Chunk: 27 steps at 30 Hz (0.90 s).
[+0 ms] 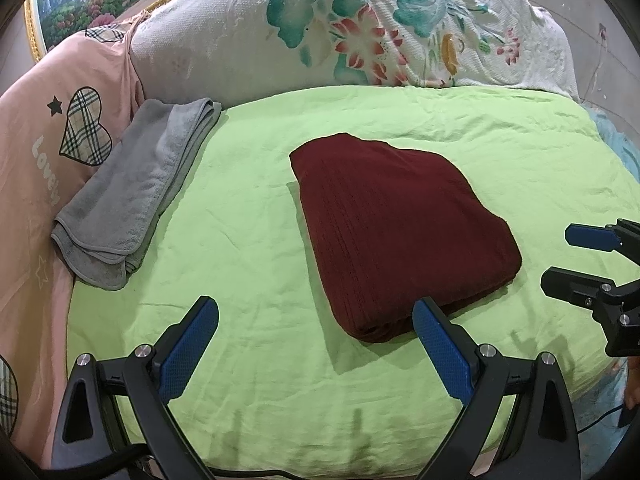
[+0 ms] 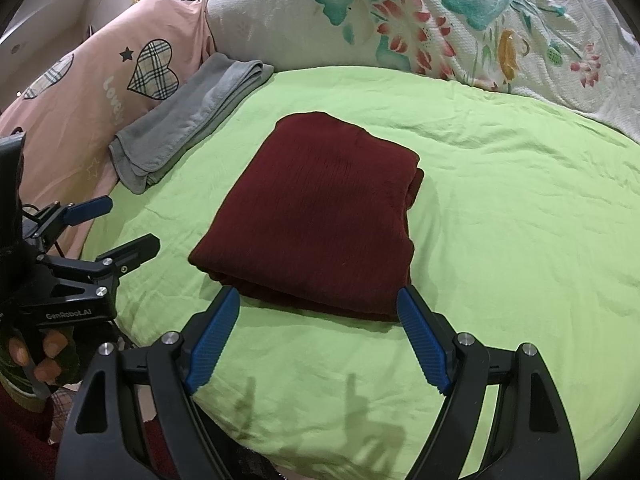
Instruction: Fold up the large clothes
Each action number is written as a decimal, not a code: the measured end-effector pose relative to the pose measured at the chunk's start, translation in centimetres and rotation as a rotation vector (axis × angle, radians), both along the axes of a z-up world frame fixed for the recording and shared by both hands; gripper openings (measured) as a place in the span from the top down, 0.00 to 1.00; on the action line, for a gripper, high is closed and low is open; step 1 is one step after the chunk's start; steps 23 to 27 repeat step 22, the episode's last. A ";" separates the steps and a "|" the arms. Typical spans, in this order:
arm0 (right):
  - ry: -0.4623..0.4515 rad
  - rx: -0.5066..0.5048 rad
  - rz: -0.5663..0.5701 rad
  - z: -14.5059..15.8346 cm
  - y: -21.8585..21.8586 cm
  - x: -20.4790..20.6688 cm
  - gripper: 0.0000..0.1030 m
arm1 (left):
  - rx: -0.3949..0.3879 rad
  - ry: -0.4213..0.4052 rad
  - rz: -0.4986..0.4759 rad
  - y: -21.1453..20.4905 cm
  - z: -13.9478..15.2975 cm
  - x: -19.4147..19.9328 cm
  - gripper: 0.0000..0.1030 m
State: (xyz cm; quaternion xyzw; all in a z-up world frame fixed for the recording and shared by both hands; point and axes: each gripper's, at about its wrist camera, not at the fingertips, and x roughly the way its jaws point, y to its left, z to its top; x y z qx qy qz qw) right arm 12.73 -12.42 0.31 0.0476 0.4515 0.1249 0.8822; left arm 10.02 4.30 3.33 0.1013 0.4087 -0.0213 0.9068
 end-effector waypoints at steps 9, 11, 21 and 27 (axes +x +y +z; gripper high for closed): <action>0.011 0.011 -0.007 -0.5 -0.5 1.4 0.21 | -0.002 0.013 0.015 -0.1 -0.3 1.1 0.05; 0.013 0.014 -0.006 -0.6 -0.6 1.7 0.21 | -0.006 0.020 0.018 0.0 -0.4 1.4 0.05; 0.026 0.032 -0.016 -1.4 -0.8 2.7 0.21 | -0.013 0.031 0.025 -0.2 -0.9 1.8 0.05; 0.026 0.035 -0.016 -1.6 -0.8 2.8 0.21 | -0.023 0.036 0.024 -0.3 -1.1 1.7 0.05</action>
